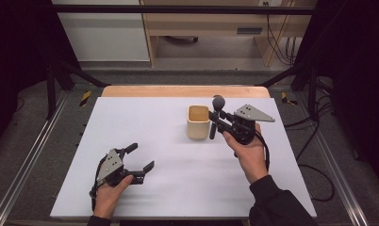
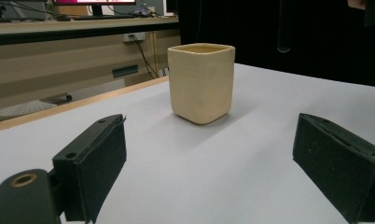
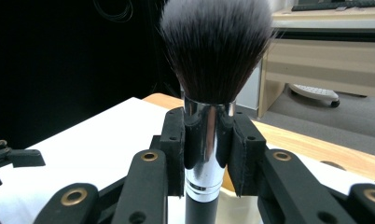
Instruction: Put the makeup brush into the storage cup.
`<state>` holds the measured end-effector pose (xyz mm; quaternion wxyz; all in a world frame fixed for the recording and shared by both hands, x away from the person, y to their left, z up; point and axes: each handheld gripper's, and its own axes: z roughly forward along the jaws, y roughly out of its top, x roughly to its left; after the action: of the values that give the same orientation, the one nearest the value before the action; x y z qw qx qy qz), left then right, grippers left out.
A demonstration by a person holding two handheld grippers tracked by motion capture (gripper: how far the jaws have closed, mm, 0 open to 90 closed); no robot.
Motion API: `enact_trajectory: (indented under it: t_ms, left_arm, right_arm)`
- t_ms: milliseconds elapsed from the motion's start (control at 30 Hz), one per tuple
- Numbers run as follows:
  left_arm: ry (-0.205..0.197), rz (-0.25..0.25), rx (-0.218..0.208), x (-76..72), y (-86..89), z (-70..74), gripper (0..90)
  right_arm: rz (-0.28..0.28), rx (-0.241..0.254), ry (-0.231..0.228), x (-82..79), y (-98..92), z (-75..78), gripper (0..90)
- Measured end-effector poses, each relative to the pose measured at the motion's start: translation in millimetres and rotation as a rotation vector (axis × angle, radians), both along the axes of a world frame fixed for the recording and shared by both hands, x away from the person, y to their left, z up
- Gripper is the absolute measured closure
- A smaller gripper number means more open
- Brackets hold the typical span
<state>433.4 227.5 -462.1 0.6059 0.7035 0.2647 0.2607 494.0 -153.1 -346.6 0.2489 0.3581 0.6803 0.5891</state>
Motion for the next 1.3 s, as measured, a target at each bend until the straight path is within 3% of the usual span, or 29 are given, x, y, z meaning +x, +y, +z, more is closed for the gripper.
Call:
enact_trajectory:
  t_ms: [433,800,1100,1300]
  left_arm:
    - [-0.001,-0.01,-0.009,-1.3,1.4,1.5,9.3]
    - [0.0,-0.027,-0.016,-1.2,1.5,1.0,8.0]
    - [-0.007,-0.037,-0.03,-2.0,0.8,1.4,5.1]
    - [-0.008,-0.026,-0.017,-2.2,-1.9,1.0,2.4]
  right_arm:
    - [-0.011,-0.004,-0.017,7.3,3.1,12.2,70.5]
    - [-0.057,0.011,-0.041,20.3,7.3,15.7,70.6]
    - [-0.07,0.025,-0.051,28.6,11.4,15.1,70.6]
    - [-0.07,0.026,-0.062,33.1,17.2,16.4,70.6]
